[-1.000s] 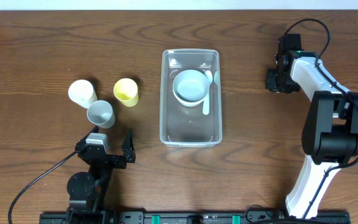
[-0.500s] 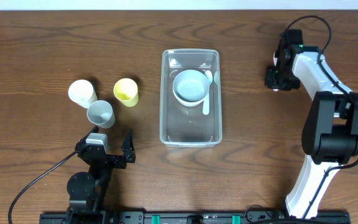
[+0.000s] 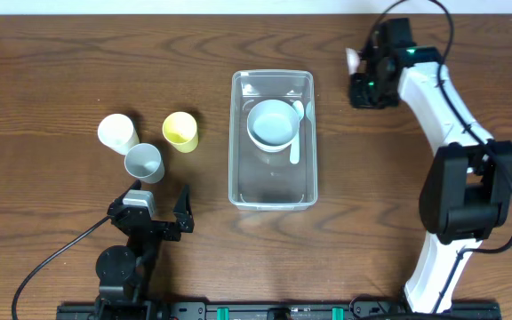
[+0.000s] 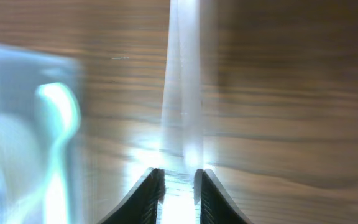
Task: Pack container
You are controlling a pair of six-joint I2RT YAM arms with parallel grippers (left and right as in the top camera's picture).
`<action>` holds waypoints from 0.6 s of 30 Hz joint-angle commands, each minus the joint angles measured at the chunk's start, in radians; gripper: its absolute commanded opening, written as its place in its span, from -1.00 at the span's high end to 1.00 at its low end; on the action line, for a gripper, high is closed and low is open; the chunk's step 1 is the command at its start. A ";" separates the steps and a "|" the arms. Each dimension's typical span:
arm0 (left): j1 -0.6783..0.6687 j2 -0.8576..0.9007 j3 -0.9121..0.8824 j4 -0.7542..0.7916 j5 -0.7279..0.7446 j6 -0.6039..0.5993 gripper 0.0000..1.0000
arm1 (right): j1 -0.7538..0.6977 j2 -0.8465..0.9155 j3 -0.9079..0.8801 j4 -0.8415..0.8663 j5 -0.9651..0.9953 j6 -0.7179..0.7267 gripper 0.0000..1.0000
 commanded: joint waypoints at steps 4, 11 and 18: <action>0.002 -0.006 -0.029 -0.010 -0.006 0.013 -0.96 | 0.124 -0.107 0.025 -0.002 -0.079 -0.001 0.66; 0.002 -0.006 -0.029 -0.010 -0.006 0.013 -0.96 | 0.179 -0.186 0.025 0.020 -0.060 0.013 0.41; 0.002 -0.006 -0.029 -0.010 -0.006 0.013 -0.96 | 0.150 -0.177 0.024 0.035 0.056 0.011 0.28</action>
